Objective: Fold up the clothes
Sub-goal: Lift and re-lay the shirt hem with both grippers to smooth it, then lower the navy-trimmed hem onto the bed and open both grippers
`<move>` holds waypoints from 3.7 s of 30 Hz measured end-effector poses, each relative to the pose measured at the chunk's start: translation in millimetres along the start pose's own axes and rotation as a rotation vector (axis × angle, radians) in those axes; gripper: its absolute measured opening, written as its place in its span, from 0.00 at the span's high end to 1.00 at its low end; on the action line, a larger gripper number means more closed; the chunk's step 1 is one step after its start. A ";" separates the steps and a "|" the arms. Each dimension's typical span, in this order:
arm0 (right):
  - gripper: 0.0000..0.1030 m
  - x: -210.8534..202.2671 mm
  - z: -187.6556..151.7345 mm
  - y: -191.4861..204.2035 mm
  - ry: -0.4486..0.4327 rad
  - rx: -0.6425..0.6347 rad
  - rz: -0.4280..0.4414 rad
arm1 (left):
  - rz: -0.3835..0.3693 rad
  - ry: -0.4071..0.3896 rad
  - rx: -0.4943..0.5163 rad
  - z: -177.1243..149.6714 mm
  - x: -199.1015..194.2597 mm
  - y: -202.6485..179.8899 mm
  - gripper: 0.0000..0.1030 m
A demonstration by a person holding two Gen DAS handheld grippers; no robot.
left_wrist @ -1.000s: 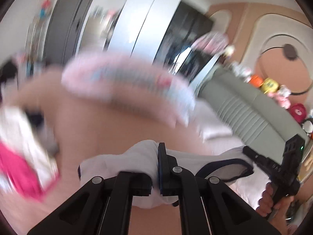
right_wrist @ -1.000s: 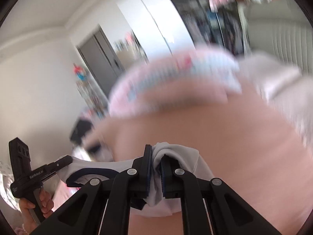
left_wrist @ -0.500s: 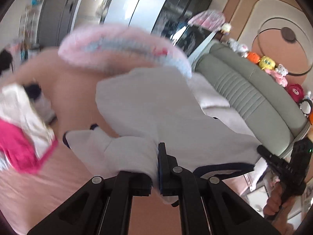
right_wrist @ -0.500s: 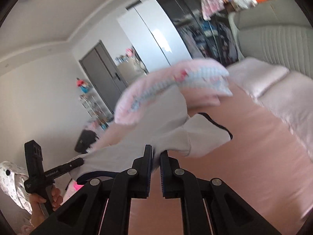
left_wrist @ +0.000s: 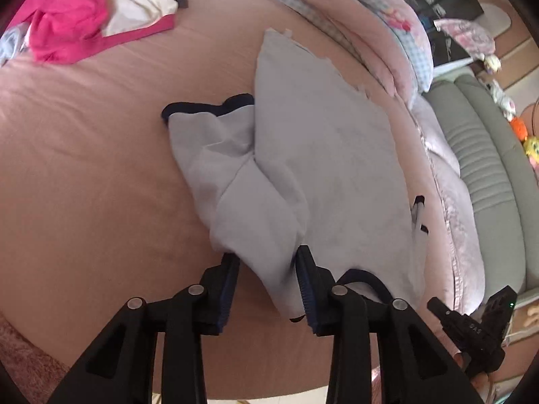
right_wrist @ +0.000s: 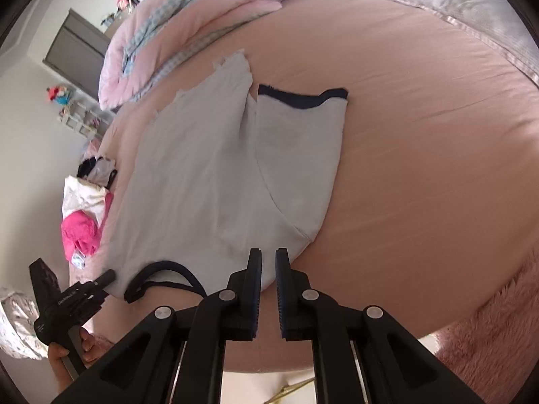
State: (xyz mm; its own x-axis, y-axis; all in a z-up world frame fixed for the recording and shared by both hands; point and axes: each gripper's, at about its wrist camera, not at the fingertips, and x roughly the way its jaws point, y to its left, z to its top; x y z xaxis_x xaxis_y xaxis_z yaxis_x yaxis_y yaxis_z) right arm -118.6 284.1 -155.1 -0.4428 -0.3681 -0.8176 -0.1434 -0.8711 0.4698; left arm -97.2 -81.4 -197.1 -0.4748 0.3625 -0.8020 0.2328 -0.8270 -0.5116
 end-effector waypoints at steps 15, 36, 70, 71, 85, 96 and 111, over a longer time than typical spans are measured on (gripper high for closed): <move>0.90 53.5 -10.6 32.6 0.146 0.072 0.119 | -0.036 0.066 0.040 -15.3 23.2 -24.3 0.94; 0.75 62.2 -6.3 24.9 0.152 0.181 0.206 | -0.198 0.046 0.004 -26.7 32.4 -37.9 0.63; 0.74 88.6 15.3 53.2 0.112 0.163 0.052 | -0.271 0.038 -0.108 -20.1 42.5 -15.4 0.62; 0.79 87.0 14.9 55.3 0.121 0.134 0.033 | -0.279 0.039 -0.111 -21.0 40.7 -11.9 0.62; 0.89 48.3 -17.0 27.5 0.243 0.063 0.024 | -0.156 0.081 -0.014 -37.3 6.7 -17.1 0.93; 0.51 59.9 -13.4 -13.4 0.139 0.331 0.272 | -0.208 -0.059 -0.172 -29.6 -6.3 21.8 0.40; 0.95 11.6 -12.6 27.7 0.006 0.046 0.141 | -0.126 -0.004 -0.017 -37.9 -38.9 -11.3 0.98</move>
State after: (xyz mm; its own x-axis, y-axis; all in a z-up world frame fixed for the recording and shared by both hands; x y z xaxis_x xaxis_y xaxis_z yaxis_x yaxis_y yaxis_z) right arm -116.5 251.5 -155.8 -0.4558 -0.4877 -0.7446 -0.1204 -0.7950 0.5945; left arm -49.3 -69.9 -171.8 -0.5042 0.4618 -0.7297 0.1852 -0.7675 -0.6137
